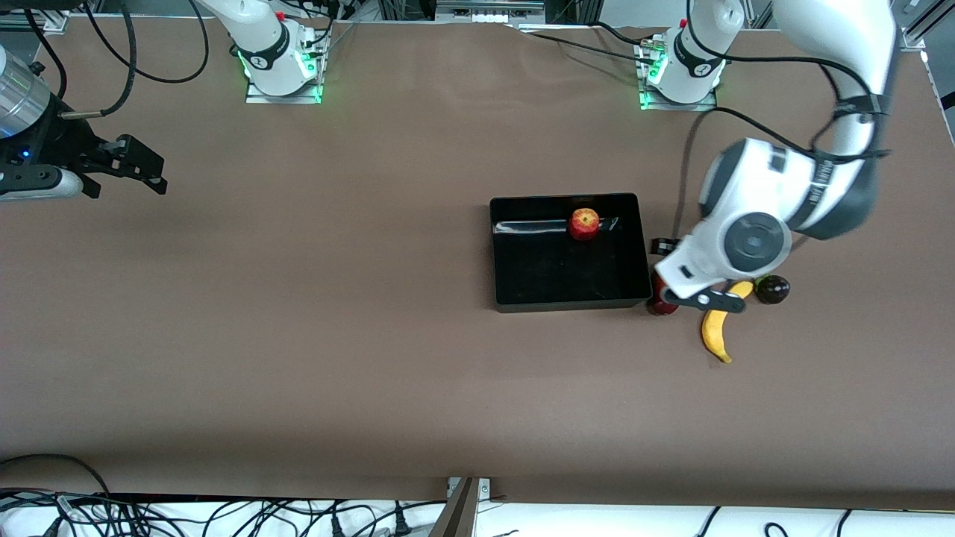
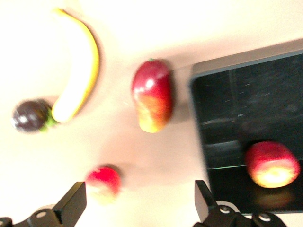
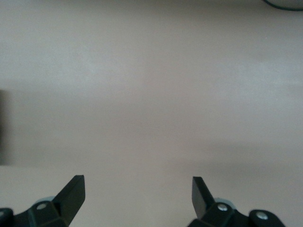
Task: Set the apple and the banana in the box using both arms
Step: 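Move the left gripper over to the yellow banana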
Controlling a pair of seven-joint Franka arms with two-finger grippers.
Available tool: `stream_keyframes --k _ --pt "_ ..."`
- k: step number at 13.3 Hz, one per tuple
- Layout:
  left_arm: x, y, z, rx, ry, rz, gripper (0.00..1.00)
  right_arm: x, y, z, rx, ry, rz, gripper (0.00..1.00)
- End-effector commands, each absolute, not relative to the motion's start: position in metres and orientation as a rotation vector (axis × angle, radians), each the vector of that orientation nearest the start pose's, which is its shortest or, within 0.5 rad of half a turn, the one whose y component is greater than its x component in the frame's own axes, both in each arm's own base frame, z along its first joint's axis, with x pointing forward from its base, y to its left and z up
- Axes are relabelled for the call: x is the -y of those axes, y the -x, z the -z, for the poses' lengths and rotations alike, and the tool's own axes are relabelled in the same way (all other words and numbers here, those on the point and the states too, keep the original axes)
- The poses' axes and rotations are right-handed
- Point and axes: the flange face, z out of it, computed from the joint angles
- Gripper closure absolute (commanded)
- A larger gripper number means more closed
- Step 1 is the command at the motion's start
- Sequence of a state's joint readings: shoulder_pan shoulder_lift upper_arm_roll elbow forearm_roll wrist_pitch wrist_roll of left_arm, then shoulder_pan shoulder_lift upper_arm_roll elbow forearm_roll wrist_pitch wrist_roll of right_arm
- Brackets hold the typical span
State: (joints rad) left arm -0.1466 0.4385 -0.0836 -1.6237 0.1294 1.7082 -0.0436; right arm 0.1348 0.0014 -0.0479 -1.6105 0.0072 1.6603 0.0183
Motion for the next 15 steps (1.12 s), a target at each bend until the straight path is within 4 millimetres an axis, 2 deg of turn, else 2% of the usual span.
stream_keyframes --k 1,3,5,6,9,10,11,12,13,14,15 --pt "0.080 -0.640 -0.300 -0.680 2.945 -0.530 0.00 -0.049 -0.562 -0.619 0.129 3.128 0.088 0.00" --pt "0.044 -0.647 -0.264 -0.814 2.952 -0.527 0.00 -0.048 -0.562 -0.619 0.122 3.128 0.088 0.00" --pt "0.030 -0.647 -0.239 -0.985 2.937 -0.425 0.00 -0.048 -0.562 -0.619 0.124 3.128 0.088 0.00" --pt "0.016 -0.646 -0.224 -1.003 2.944 -0.389 0.00 -0.047 -0.563 -0.619 0.122 3.127 0.088 0.00" --pt "0.015 -0.643 -0.190 -1.094 2.929 -0.280 0.00 -0.047 -0.563 -0.619 0.119 3.127 0.088 0.00" --pt "0.008 -0.642 -0.177 -1.106 2.934 -0.285 0.00 -0.047 -0.563 -0.619 0.119 3.127 0.088 0.00" --pt "-0.003 -0.641 -0.173 -1.113 2.939 -0.290 0.28 -0.047 -0.563 -0.619 0.119 3.127 0.088 0.00" --pt "-0.004 -0.641 -0.172 -1.147 2.929 -0.294 0.57 -0.047 -0.563 -0.619 0.119 3.127 0.088 0.00" --pt "-0.005 -0.644 -0.179 -1.204 2.907 -0.283 0.82 -0.047 -0.563 -0.619 0.119 3.127 0.088 0.00" --pt "-0.005 -0.645 -0.183 -1.244 2.891 -0.274 1.00 -0.047 -0.563 -0.619 0.119 3.127 0.088 0.00" --pt "-0.004 -0.645 -0.187 -1.281 2.877 -0.284 1.00 -0.047 -0.563 -0.619 0.119 3.127 0.088 0.00"
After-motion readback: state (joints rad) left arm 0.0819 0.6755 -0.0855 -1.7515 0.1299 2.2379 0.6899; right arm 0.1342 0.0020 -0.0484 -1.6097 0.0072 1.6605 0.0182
